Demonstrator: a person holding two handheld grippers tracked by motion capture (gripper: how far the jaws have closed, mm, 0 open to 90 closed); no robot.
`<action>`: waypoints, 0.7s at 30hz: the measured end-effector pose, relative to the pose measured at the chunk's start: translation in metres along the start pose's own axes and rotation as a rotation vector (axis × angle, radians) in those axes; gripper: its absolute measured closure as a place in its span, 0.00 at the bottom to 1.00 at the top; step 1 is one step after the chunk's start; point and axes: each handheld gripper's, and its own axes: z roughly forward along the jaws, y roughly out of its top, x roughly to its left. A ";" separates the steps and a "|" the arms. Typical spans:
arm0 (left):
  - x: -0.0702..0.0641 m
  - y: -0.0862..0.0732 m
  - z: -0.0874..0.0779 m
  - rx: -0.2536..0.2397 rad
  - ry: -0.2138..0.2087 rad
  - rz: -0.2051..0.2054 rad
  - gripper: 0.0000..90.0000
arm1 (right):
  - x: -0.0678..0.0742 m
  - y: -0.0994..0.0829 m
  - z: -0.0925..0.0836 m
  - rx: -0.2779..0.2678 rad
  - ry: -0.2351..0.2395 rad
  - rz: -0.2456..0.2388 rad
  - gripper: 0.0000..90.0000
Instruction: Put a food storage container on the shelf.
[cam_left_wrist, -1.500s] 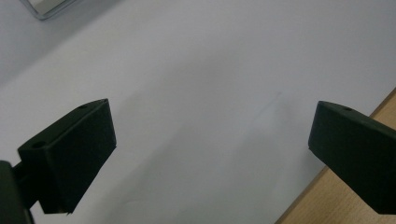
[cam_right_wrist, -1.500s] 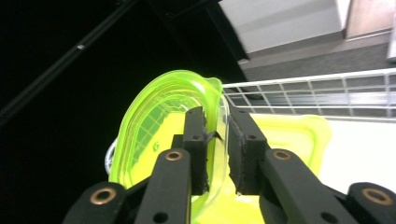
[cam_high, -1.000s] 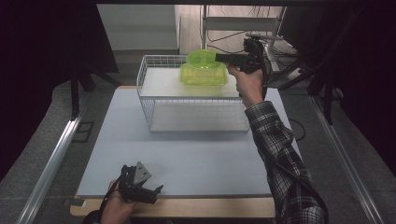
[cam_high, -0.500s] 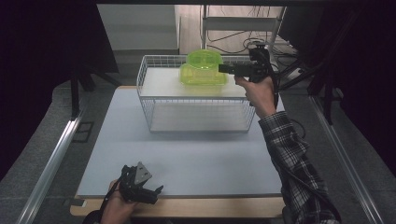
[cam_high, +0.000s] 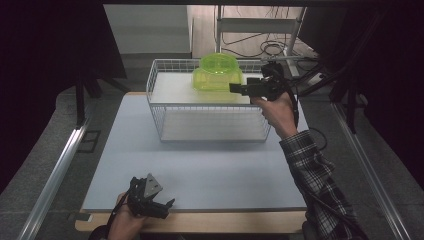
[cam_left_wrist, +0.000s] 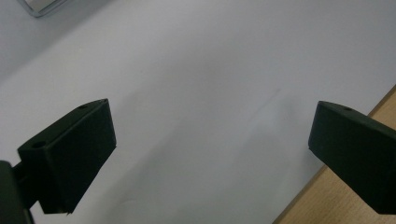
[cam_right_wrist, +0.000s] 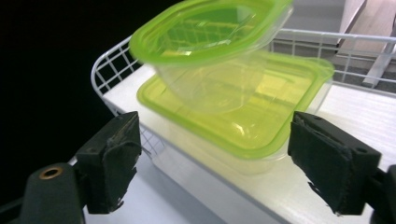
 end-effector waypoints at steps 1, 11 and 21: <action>0.000 0.000 0.000 0.001 0.000 0.000 0.00 | 0.001 -0.002 0.000 0.006 -0.002 -0.013 0.17; 0.000 0.000 0.000 0.000 0.002 -0.002 0.00 | 0.012 -0.019 0.000 0.044 0.008 -0.070 0.11; 0.001 0.000 -0.001 -0.014 -0.003 -0.023 0.01 | 0.020 -0.037 0.000 0.063 0.014 -0.108 0.07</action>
